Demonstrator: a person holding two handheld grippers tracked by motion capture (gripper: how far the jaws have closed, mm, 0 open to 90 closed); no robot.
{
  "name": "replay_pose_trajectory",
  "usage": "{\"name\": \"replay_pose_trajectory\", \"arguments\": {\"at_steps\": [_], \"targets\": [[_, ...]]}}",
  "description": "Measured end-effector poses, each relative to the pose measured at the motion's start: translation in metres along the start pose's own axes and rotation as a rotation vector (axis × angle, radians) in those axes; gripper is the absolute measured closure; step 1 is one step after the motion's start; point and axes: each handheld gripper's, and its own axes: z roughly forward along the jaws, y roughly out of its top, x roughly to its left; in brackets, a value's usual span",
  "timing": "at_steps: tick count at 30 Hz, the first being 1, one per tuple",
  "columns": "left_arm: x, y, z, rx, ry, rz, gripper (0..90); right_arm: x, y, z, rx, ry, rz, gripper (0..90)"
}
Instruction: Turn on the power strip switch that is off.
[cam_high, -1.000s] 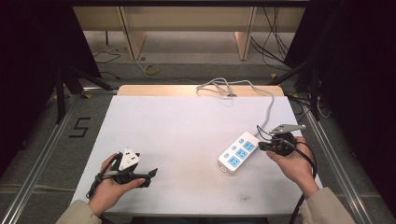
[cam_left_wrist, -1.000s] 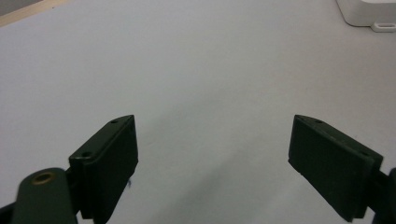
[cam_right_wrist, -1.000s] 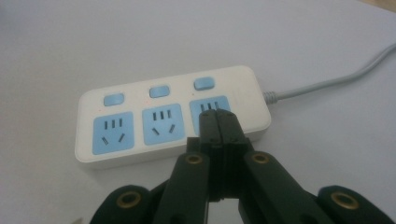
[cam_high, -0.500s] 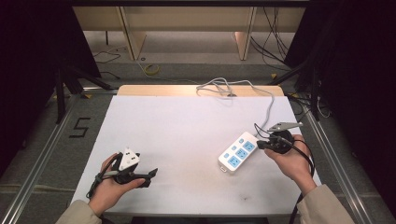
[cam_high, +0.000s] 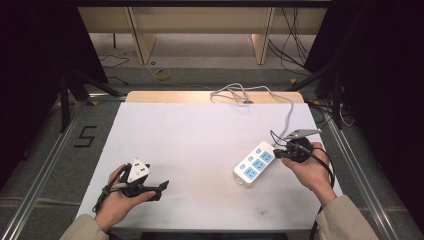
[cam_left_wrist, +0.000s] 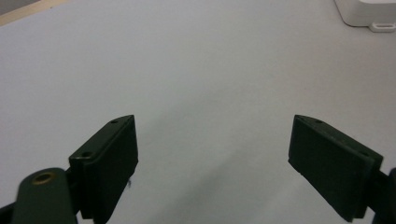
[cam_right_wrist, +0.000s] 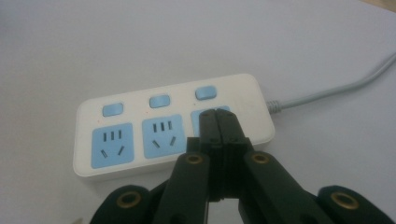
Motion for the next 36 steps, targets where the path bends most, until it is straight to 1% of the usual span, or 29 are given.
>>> {"name": "replay_pose_trajectory", "arguments": {"at_steps": [36], "targets": [[0.000, 0.000, 0.000, -0.003, -0.002, 0.002, 15.4, -0.004, 0.014, 0.011, 0.010, 0.000, 0.001, 90.0]]}}
